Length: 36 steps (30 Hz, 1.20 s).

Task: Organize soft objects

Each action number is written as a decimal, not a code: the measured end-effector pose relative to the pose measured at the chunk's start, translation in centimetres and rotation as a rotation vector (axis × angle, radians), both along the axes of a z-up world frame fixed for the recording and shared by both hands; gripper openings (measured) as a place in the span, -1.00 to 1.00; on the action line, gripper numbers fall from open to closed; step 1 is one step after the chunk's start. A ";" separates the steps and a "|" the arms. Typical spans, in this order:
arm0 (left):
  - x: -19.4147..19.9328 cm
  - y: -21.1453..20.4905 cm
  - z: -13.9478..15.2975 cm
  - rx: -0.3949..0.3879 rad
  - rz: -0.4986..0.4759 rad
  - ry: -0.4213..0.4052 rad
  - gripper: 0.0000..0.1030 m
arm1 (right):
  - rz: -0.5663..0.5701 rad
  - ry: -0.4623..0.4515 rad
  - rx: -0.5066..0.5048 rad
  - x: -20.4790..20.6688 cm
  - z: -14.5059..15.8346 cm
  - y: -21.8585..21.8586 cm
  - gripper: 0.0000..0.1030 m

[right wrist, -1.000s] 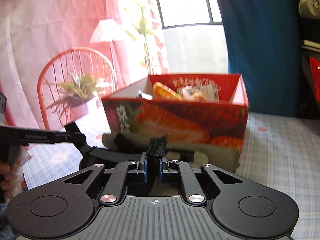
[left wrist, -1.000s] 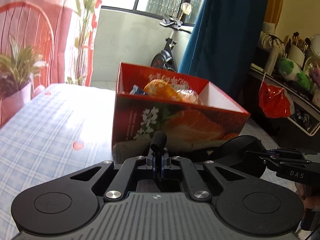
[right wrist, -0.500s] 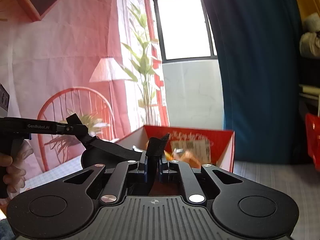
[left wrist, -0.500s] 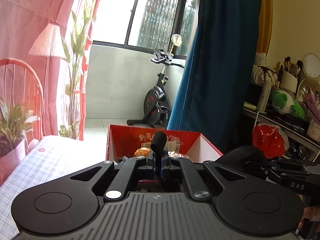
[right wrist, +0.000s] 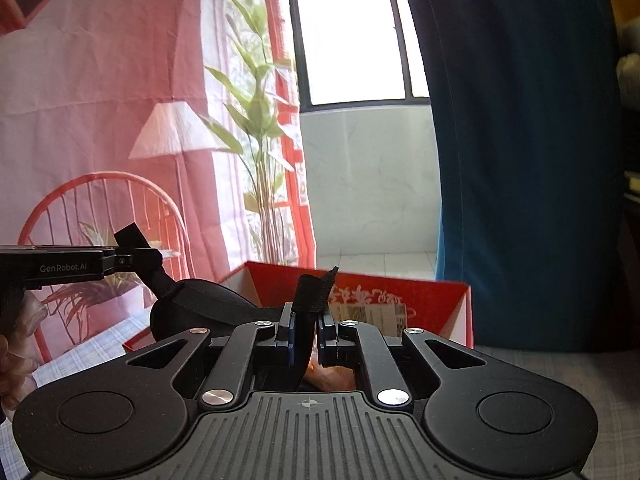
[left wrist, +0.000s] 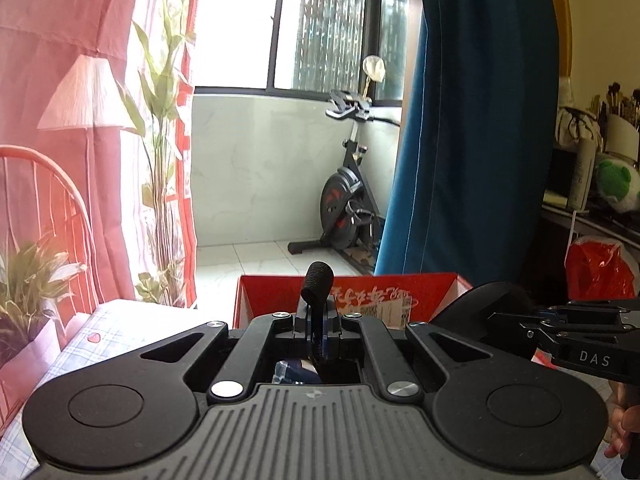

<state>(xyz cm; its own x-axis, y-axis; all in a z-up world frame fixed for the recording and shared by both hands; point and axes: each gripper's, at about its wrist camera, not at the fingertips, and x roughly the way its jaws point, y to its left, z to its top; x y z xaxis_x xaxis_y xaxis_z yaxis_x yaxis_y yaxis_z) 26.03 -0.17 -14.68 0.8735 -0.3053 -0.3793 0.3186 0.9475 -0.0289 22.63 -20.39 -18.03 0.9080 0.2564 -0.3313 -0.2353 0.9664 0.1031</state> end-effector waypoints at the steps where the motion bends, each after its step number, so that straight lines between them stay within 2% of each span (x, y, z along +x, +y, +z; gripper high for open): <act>1: 0.4 -0.2 -0.5 0.012 -0.007 0.023 -0.89 | -0.006 0.031 0.007 0.6 -0.5 -0.1 -0.82; 7: 1.6 -0.8 -3.4 0.057 -0.022 0.118 -0.88 | -0.059 0.180 0.012 3.0 -3.4 0.0 -0.82; 12: 2.7 -0.1 -3.9 0.055 -0.015 0.138 -0.88 | -0.089 0.206 -0.002 3.4 -4.0 0.1 -0.78; 15: 2.6 0.0 -3.6 0.054 -0.021 0.140 -0.85 | -0.106 0.194 -0.007 3.2 -3.9 0.0 -0.54; 17: 2.4 0.1 -3.6 0.055 -0.032 0.136 -0.72 | -0.118 0.175 -0.033 2.6 -3.8 0.0 -0.40; 18: 2.2 0.0 -3.4 0.056 -0.045 0.131 -0.53 | -0.121 0.165 -0.051 2.3 -3.7 0.1 -0.37; 19: 1.9 0.0 -3.2 0.056 -0.057 0.124 -0.21 | -0.126 0.155 -0.076 2.1 -3.6 0.3 -0.28; 20: 1.6 0.0 -3.1 0.058 -0.065 0.112 -0.03 | -0.134 0.144 -0.102 1.7 -3.5 0.5 -0.18; 21: 1.3 -0.1 -2.9 0.063 -0.071 0.094 0.24 | -0.142 0.129 -0.127 1.5 -3.4 0.7 -0.11; 22: 0.9 -0.2 -2.7 0.069 -0.072 0.079 0.37 | -0.146 0.116 -0.141 1.1 -3.3 0.9 0.04; 23: 0.6 -0.2 -2.5 0.075 -0.074 0.066 0.39 | -0.148 0.104 -0.151 0.7 -3.2 1.0 0.18; 24: 0.2 -0.2 -2.2 0.079 -0.080 0.057 0.42 | -0.148 0.094 -0.158 0.3 -3.1 1.0 0.24; 28: -1.1 -0.1 -1.8 0.069 -0.093 0.047 0.69 | -0.132 0.063 -0.144 -1.3 -2.7 1.1 0.66; 29: -1.6 0.0 -1.7 0.064 -0.098 0.039 0.70 | -0.129 0.056 -0.141 -1.7 -2.6 1.1 0.77; 32: -2.9 0.2 -1.8 0.046 -0.127 0.039 0.70 | -0.137 0.037 -0.155 -3.0 -2.7 1.5 0.97; 36: -4.4 0.4 -2.5 0.016 -0.139 0.060 0.70 | -0.178 0.002 -0.168 -4.6 -3.5 2.2 0.99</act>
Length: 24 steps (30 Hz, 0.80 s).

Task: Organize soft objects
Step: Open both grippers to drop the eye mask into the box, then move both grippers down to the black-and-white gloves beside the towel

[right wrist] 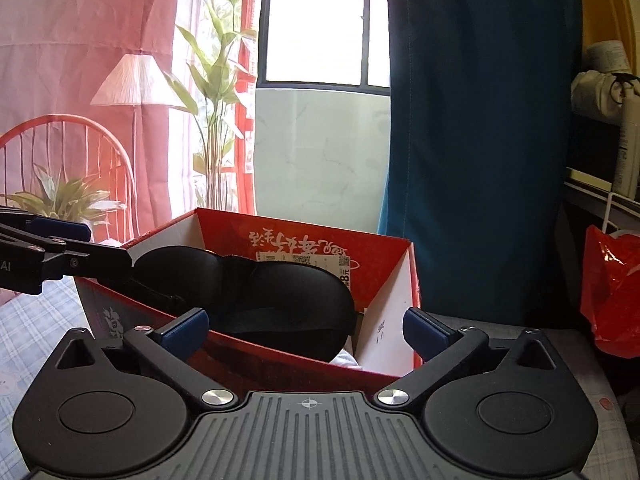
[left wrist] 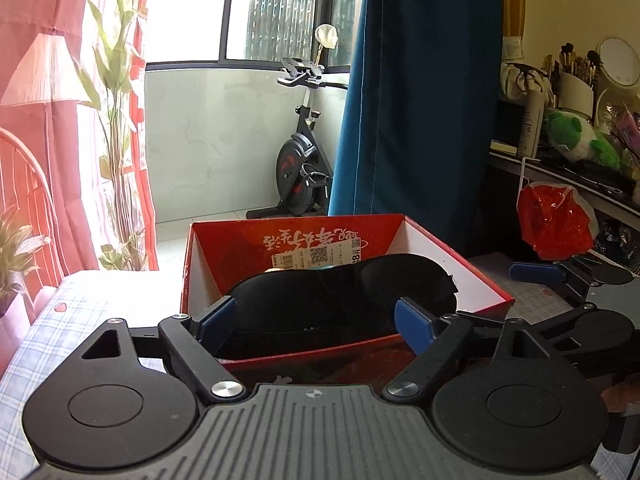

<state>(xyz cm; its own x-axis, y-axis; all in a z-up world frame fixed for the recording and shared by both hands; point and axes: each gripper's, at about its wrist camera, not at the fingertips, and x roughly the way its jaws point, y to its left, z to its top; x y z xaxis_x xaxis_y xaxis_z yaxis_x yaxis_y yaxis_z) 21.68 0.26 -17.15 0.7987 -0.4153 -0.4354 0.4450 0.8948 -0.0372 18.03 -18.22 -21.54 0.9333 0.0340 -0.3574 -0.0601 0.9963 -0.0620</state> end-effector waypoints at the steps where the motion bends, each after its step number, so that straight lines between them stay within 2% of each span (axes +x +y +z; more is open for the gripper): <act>1: -0.3 0.1 -0.2 -0.005 -0.001 0.005 0.70 | -0.010 -0.002 -0.005 -0.3 -0.3 0.2 0.99; 10: -2.1 1.8 -3.2 -0.029 -0.006 0.064 0.70 | 0.030 0.008 0.054 -2.7 -3.2 0.5 0.99; 15: -1.7 2.3 -5.8 -0.018 0.002 0.138 0.67 | 0.040 0.068 0.118 -3.3 -5.7 0.3 0.97; 17: -1.3 2.4 -6.8 -0.028 0.017 0.172 0.64 | 0.040 0.097 0.129 -3.2 -6.7 0.4 0.83; 20: -0.3 2.4 -8.2 -0.052 0.037 0.233 0.50 | 0.029 0.140 0.159 -2.8 -8.0 0.4 0.65; 24: 0.6 2.2 -9.7 -0.057 0.069 0.251 0.47 | 0.012 0.158 0.192 -2.1 -9.0 0.4 0.60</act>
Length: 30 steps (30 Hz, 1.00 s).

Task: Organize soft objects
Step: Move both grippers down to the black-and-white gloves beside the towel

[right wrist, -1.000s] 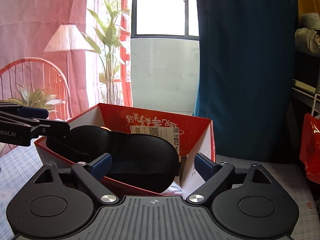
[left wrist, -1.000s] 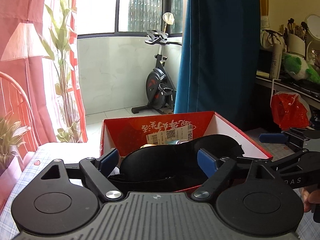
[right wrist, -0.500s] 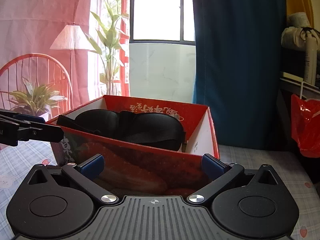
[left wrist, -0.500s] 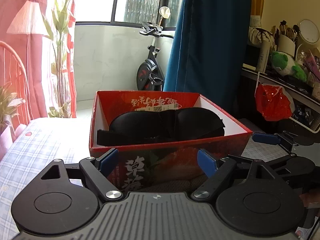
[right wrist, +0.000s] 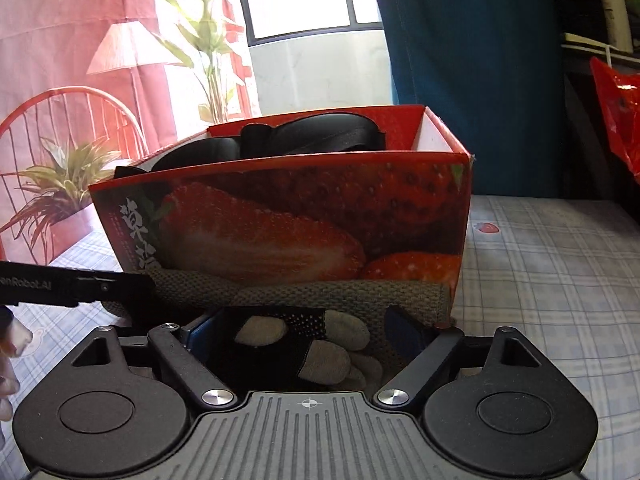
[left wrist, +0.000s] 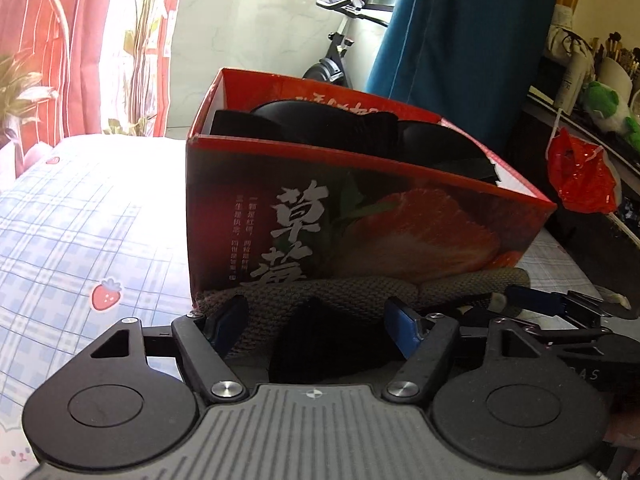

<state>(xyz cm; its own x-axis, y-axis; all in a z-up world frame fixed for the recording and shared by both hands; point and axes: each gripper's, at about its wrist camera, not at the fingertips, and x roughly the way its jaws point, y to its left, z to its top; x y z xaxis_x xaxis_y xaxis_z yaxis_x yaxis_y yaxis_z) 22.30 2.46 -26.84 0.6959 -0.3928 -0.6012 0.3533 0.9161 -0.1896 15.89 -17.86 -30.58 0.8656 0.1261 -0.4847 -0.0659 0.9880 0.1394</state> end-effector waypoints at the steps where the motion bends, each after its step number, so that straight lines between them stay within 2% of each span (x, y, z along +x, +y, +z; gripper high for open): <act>1: 0.2 -0.1 -0.3 0.003 0.000 0.004 0.46 | -0.002 0.002 -0.001 0.1 -0.2 0.0 0.57; 5: 0.3 -0.3 -1.3 0.022 -0.006 0.005 0.40 | -0.003 0.022 0.016 0.4 -1.2 0.1 0.49; 7: 0.3 -0.4 -1.5 0.028 -0.008 0.005 0.23 | -0.004 0.034 0.024 0.5 -1.8 0.1 0.46; 10: 0.3 -0.4 -1.7 0.031 -0.011 0.004 0.09 | 0.009 0.035 0.011 0.7 -1.9 0.4 0.37; 17: 0.3 -0.4 -2.0 0.026 -0.008 0.002 0.04 | 0.037 0.044 0.003 0.9 -2.1 0.9 0.24; 21: -0.1 -0.3 -1.7 0.020 0.003 0.002 -0.11 | 0.052 0.037 0.001 0.8 -1.9 1.0 0.15; 24: -0.8 -0.3 -1.5 0.015 0.003 0.005 -0.26 | 0.073 0.028 -0.001 0.6 -1.8 1.2 -0.04; 26: -1.2 -0.2 -1.4 0.009 0.005 0.010 -0.29 | 0.084 0.020 -0.015 0.3 -1.7 1.4 -0.19; 30: -2.0 0.3 -1.4 -0.024 0.018 0.033 -0.33 | 0.112 0.012 -0.040 -0.1 -1.6 1.9 -0.34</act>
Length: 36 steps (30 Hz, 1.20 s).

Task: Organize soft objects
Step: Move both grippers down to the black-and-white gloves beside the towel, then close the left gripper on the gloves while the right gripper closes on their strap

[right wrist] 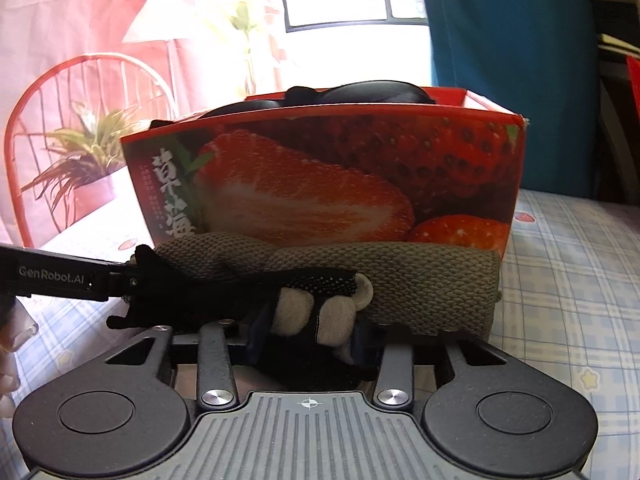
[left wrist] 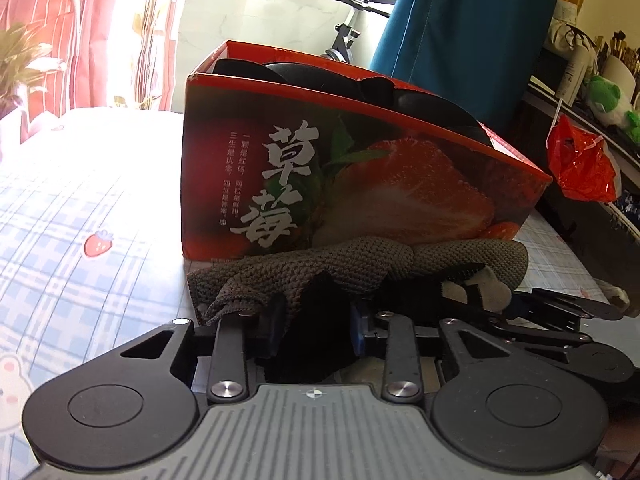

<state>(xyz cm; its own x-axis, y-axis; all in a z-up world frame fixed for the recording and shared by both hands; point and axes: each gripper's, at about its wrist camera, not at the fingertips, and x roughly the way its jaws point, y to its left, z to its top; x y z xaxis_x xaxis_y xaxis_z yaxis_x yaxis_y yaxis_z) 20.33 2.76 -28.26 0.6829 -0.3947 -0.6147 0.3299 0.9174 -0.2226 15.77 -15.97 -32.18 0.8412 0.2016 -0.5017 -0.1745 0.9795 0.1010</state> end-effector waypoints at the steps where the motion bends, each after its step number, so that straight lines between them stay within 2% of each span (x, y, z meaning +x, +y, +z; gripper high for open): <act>1: -0.1 0.1 0.0 -0.004 0.003 0.003 -0.34 | 0.002 0.001 0.001 -0.1 0.0 0.0 -0.37; 5: -0.6 0.5 0.2 -0.022 0.023 0.012 -0.33 | 0.008 0.009 0.022 -1.0 0.2 -0.1 -0.61; 10: -1.8 1.1 0.6 -0.028 0.041 0.009 -0.31 | 0.028 0.031 0.069 -2.5 0.6 -0.3 -0.75; 19: -4.2 2.1 1.2 -0.025 0.079 -0.008 -0.25 | 0.062 0.046 0.096 -5.2 0.6 0.1 -0.76; 24: -4.4 1.5 0.9 0.000 0.084 -0.016 -0.24 | 0.069 0.020 0.068 -5.7 0.3 0.4 -0.75; 30: -4.4 1.0 0.7 0.021 0.120 -0.029 -0.06 | 0.075 0.019 0.066 -5.5 0.2 0.3 -0.74; 36: -5.2 0.9 0.8 0.027 0.110 -0.026 -0.06 | 0.069 0.023 0.075 -5.5 0.0 0.3 -0.74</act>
<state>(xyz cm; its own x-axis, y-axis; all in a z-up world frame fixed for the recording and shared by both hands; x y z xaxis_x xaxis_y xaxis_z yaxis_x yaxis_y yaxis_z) 15.16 3.66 -27.41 0.7371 -0.2999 -0.6056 0.2322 0.9540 -0.1898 10.31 -15.70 -32.15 0.8123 0.2966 -0.5022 -0.2385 0.9547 0.1781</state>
